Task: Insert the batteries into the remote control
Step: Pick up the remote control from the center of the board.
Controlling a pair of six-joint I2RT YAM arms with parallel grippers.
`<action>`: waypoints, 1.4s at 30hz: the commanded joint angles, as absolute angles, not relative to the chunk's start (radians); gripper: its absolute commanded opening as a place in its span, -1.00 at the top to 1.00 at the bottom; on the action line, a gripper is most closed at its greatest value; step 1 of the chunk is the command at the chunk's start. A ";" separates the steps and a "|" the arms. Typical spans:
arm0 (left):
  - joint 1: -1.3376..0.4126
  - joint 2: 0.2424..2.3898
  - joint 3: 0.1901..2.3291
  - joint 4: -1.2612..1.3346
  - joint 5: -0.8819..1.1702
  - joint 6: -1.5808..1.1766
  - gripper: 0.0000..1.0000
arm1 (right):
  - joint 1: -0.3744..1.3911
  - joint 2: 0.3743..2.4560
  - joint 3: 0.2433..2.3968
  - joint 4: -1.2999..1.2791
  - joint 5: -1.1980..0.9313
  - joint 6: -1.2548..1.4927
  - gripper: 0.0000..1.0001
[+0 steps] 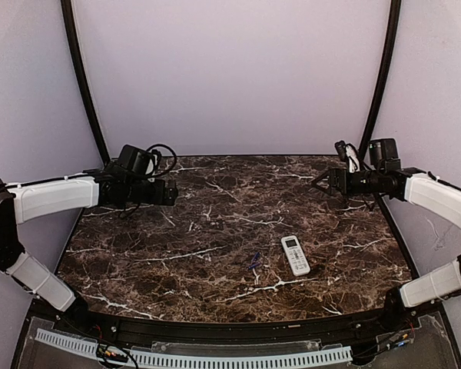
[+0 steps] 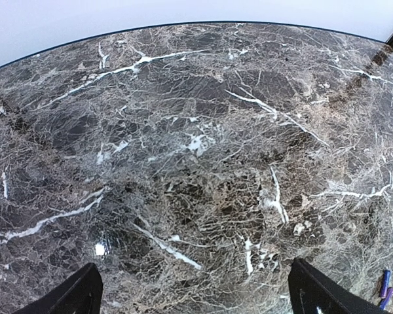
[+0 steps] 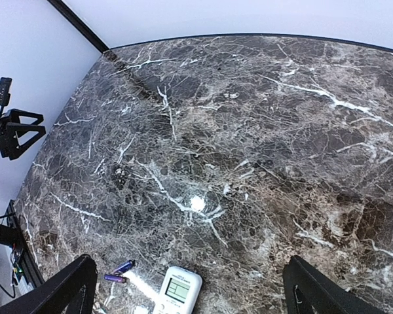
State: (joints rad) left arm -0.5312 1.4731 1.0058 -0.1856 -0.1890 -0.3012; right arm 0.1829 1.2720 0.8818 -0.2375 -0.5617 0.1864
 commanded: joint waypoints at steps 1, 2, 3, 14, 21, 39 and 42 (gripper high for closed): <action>-0.536 1.423 0.966 -0.158 -0.174 -0.322 -0.99 | 0.225 1.329 0.997 -0.376 -0.567 0.126 -0.97; -0.537 1.417 0.954 -0.153 -0.173 -0.322 -0.99 | 0.245 1.346 1.018 -0.419 -0.551 0.115 -0.97; -0.537 1.406 0.947 -0.152 -0.170 -0.322 -1.00 | 0.263 1.358 1.035 -0.448 -0.537 0.108 -0.97; -0.564 1.368 0.885 -0.199 -0.201 -0.343 -0.99 | 0.447 1.471 1.148 -0.730 -0.306 0.093 -0.97; -0.594 1.372 0.847 -0.199 -0.240 -0.374 -0.99 | 0.547 1.551 1.188 -0.849 -0.248 0.116 -0.97; -0.606 1.365 0.816 -0.200 -0.318 -0.403 -0.99 | 0.706 1.744 1.259 -0.979 -0.082 0.189 -0.91; -0.606 1.363 0.812 -0.198 -0.335 -0.410 -1.00 | 0.718 1.779 1.281 -0.972 -0.067 0.198 -0.91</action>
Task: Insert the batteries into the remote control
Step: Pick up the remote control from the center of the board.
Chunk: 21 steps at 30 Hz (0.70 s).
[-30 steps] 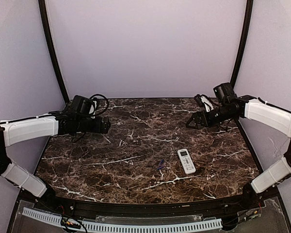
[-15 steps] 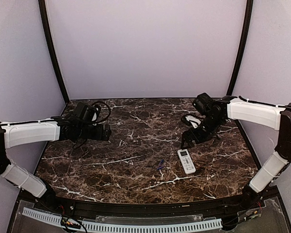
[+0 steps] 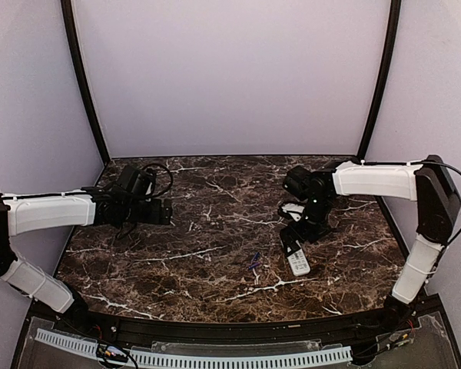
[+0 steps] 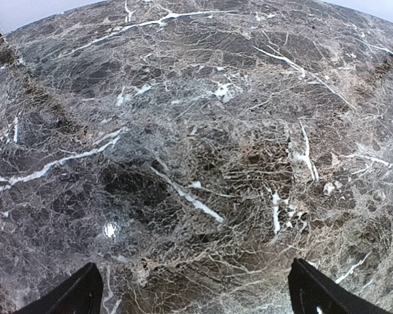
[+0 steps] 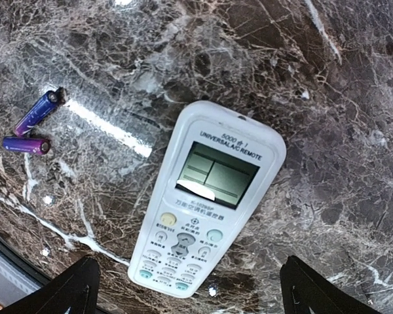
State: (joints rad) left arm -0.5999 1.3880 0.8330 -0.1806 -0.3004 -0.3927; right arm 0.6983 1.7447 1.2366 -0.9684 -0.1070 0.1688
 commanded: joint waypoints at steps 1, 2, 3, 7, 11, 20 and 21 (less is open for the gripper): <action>-0.607 1.363 0.810 -0.197 -0.343 -0.413 -1.00 | 0.722 1.791 1.290 -0.971 -0.064 0.199 -0.91; -0.607 1.364 0.809 -0.196 -0.345 -0.413 -1.00 | 0.728 1.803 1.297 -0.970 -0.062 0.203 -0.90; -0.606 1.364 0.809 -0.196 -0.349 -0.415 -1.00 | 0.733 1.812 1.303 -0.969 -0.060 0.205 -0.90; -0.607 1.365 0.806 -0.197 -0.374 -0.425 -0.99 | 0.745 1.852 1.318 -0.969 -0.041 0.210 -0.87; -0.607 1.355 0.799 -0.200 -0.401 -0.446 -0.99 | 0.750 1.875 1.325 -0.968 -0.022 0.212 -0.80; -0.620 1.387 0.806 -0.188 -0.416 -0.440 -1.00 | 0.750 1.924 1.307 -0.934 -0.009 0.204 -0.61; -0.625 1.389 0.808 -0.183 -0.420 -0.435 -1.00 | 0.750 1.927 1.305 -0.927 -0.010 0.204 -0.58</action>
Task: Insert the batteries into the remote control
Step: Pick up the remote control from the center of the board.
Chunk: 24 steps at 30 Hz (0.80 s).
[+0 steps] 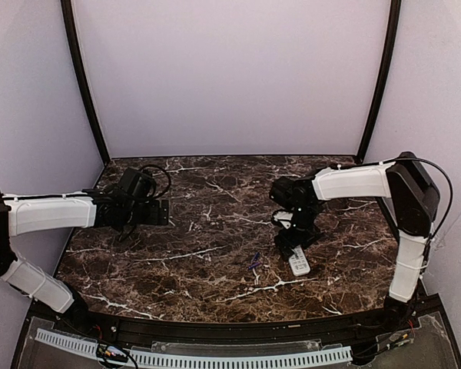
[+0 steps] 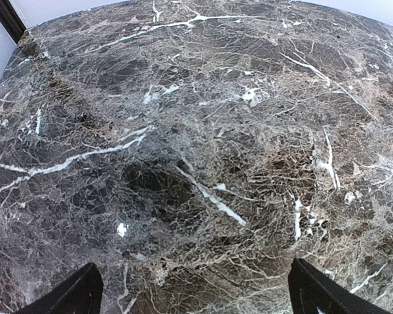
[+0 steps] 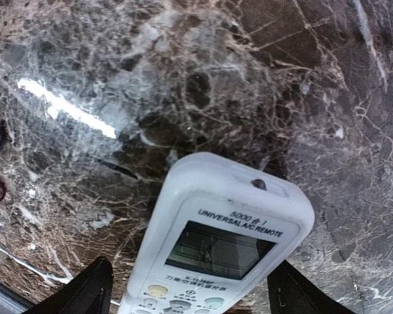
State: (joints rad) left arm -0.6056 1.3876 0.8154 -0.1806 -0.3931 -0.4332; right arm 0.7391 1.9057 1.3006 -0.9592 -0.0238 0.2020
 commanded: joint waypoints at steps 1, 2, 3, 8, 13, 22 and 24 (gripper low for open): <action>-0.633 1.390 0.809 -0.181 -0.428 -0.426 -0.99 | 0.750 1.933 1.304 -0.923 -0.012 0.202 -0.53; -0.635 1.392 0.809 -0.180 -0.432 -0.423 -1.00 | 0.750 1.937 1.302 -0.918 -0.011 0.200 -0.50; -0.637 1.392 0.810 -0.180 -0.434 -0.418 -0.99 | 0.749 1.942 1.300 -0.914 -0.011 0.198 -0.44; -0.638 1.379 0.807 -0.168 -0.411 -0.397 -0.99 | 0.743 1.950 1.284 -0.890 -0.031 0.192 -0.17; -0.637 1.337 0.764 -0.114 -0.351 -0.370 -1.00 | 0.717 1.921 1.268 -0.847 -0.088 0.180 0.06; -0.637 1.232 0.700 0.013 -0.198 -0.304 -1.00 | 0.673 1.798 1.355 -0.709 -0.303 0.101 0.24; -0.637 1.206 0.680 0.062 -0.124 -0.290 -1.00 | 0.661 1.763 1.394 -0.673 -0.370 0.088 0.24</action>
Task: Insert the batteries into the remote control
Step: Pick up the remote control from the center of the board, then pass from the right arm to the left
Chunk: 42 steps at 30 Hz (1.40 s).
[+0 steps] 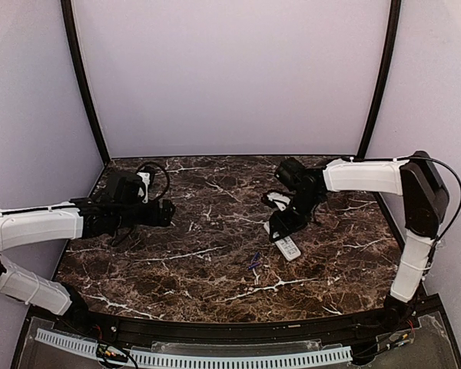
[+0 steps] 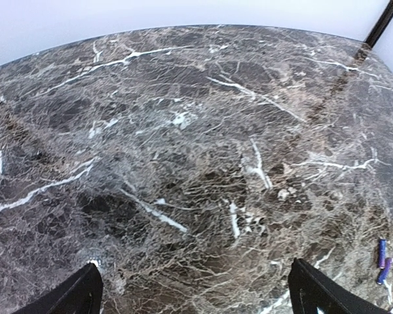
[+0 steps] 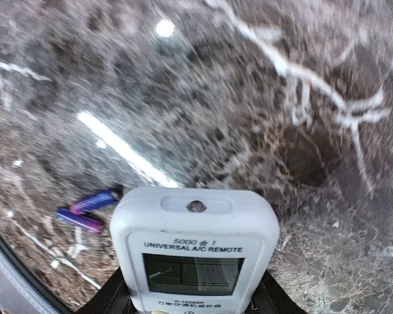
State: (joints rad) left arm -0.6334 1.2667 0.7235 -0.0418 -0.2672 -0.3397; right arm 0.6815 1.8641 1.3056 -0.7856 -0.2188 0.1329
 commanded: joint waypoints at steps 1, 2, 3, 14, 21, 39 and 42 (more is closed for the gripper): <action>-0.638 1.184 0.671 0.098 -0.093 -0.286 -0.99 | 0.653 1.747 1.411 -0.653 -0.418 0.083 0.24; -0.638 1.173 0.653 0.117 -0.034 -0.276 -1.00 | 0.646 1.728 1.427 -0.632 -0.459 0.078 0.24; -0.638 1.156 0.644 0.157 0.044 -0.274 -0.99 | 0.639 1.705 1.441 -0.612 -0.500 0.073 0.24; -0.732 1.100 0.495 0.555 0.377 -0.320 -0.88 | 0.626 1.565 1.335 -0.169 -1.021 0.259 0.28; -0.853 1.168 0.535 0.692 0.394 -0.350 -0.87 | 0.648 1.493 1.215 0.144 -1.127 0.414 0.27; -1.003 1.373 0.725 0.848 0.423 -0.388 -0.88 | 0.764 1.514 1.213 0.315 -1.127 0.468 0.28; -1.012 1.388 0.743 0.846 0.410 -0.387 -0.86 | 0.768 1.514 1.214 0.326 -1.120 0.471 0.28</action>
State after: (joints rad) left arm -1.0004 1.3712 0.7067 0.8154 0.4145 -0.3786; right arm 0.7547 1.5204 1.2057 0.2604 -1.1282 0.4580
